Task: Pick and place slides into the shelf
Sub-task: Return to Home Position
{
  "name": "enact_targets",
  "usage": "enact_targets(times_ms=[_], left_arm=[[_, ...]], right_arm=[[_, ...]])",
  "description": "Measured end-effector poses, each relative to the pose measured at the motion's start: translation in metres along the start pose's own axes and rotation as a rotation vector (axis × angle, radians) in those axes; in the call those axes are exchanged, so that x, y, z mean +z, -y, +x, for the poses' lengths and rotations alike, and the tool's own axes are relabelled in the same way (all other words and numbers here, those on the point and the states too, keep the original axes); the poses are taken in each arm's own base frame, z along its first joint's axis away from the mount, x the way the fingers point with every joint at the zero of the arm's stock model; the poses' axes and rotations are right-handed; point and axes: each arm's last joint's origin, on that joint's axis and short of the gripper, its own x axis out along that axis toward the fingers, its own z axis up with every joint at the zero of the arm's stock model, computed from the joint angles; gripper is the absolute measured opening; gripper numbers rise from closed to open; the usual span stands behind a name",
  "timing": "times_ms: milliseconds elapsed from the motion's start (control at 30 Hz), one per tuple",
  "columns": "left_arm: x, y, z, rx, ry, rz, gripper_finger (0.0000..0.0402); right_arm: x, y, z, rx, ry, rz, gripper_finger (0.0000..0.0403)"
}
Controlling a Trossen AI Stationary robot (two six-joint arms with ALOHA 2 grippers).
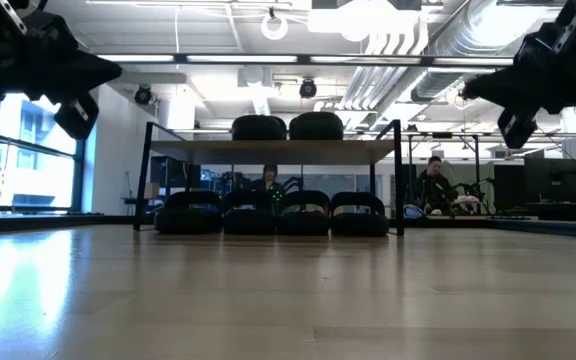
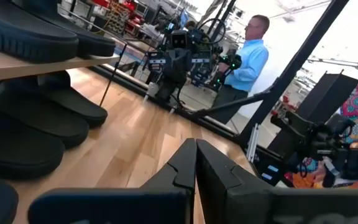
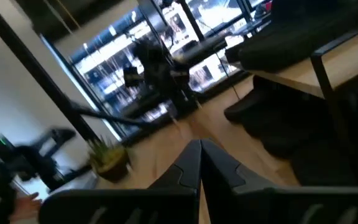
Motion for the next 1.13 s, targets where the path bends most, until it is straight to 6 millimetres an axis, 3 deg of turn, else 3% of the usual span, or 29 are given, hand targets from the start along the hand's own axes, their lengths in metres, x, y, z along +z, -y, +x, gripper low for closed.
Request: enact_targets(times_ms=[233,1133], left_arm=[[0.0002,0.0001,0.0,-0.002,0.002,-0.001,0.0001],[0.0001,0.0001,0.0,-0.002,0.001,-0.002,0.0001]], right_arm=[[-0.0007,0.0001,0.0001,-0.001,-0.021,-0.116,0.0],[-0.0003,-0.0001,0.0,-0.003,-0.022,-0.108,0.0]])
